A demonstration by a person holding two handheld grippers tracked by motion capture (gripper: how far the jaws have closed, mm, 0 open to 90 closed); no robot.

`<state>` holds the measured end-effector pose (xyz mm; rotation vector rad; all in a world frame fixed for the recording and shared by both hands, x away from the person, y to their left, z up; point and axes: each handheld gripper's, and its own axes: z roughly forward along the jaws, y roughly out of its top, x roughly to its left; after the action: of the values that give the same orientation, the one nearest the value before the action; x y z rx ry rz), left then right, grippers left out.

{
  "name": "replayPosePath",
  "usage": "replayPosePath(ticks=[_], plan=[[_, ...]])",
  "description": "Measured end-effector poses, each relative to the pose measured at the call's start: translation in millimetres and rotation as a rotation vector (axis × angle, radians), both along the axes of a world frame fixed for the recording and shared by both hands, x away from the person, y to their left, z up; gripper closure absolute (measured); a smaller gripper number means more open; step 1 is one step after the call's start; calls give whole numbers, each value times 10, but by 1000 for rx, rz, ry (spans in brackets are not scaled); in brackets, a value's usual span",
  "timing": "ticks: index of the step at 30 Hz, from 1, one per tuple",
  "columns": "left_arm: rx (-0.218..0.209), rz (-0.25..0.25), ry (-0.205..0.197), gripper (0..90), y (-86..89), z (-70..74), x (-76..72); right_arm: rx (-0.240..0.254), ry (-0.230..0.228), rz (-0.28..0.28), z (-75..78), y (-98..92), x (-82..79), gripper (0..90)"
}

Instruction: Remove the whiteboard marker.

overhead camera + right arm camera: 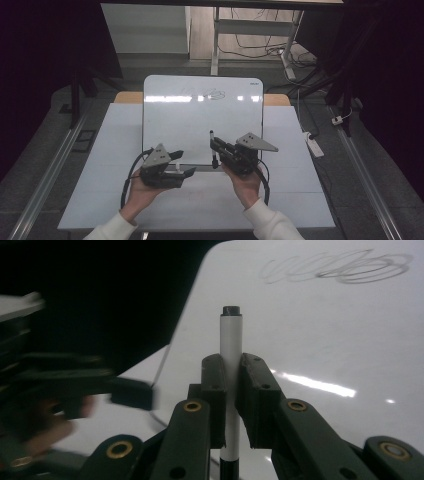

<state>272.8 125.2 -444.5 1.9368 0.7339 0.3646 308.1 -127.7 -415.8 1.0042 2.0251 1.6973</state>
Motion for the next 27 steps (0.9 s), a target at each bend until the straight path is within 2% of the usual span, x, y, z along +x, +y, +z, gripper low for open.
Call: replayPosePath(ticks=[2, 5, 6, 7, 8, 9, 11, 12, 14, 15, 16, 19, 21, 22, 23, 25, 26, 27], plan=[[-22, -35, 7, 355, -169, 43, 65, 16, 3, 30, -25, 18, -57, 807], [-32, -55, 10, 400, -244, 59, 90, 28, 4, 49, -46, 27, -109, 807], [-36, -63, 11, 427, -272, 63, 96, 37, 4, 59, -57, 30, -131, 807], [-34, -70, 8, 491, -292, 66, 99, 43, -2, 70, -74, 33, -169, 806], [-33, -72, 5, 491, -305, 68, 102, 43, -2, 70, -74, 33, -169, 806], [-38, -74, 7, 540, -311, 69, 106, 42, 2, 80, -90, 34, -188, 806], [-51, -87, 14, 562, -314, 67, 120, 44, 5, 85, -100, 40, -193, 806], [-59, -94, 18, 622, -316, 65, 124, 40, 2, 86, -114, 48, -208, 806], [-61, -103, 18, 700, -325, 60, 126, 44, 3, 92, -125, 62, -217, 806], [-60, -107, 18, 700, -327, 56, 129, 44, 3, 92, -125, 62, -217, 806], [-62, -111, 21, 758, -325, 53, 133, 49, 9, 94, -131, 78, -229, 805], [-72, -104, 33, 813, -287, 47, 150, 41, -8, 98, -127, 77, -245, 794], [-71, -116, 46, 816, -255, 40, 162, 41, -15, 112, -120, 72, -243, 769], [-68, -121, 48, 817, -244, 33, 160, 19, -36, 146, -90, 36, -226, 661], [-65, -128, 51, 817, -232, 24, 155, 19, -36, 146, -90, 36, -226, 661], [-59, -148, 49, 818, -198, 10, 137, -23, -57, 254, -54, -115, -171, 542], [-64, -162, 50, 818, -176, 2, 129, -23, -57, 254, -54, -115, -171, 542], [-72, -182, 58, 818, -153, -5, 125, -81, -58, 357, -60, -215, -119, 509]])
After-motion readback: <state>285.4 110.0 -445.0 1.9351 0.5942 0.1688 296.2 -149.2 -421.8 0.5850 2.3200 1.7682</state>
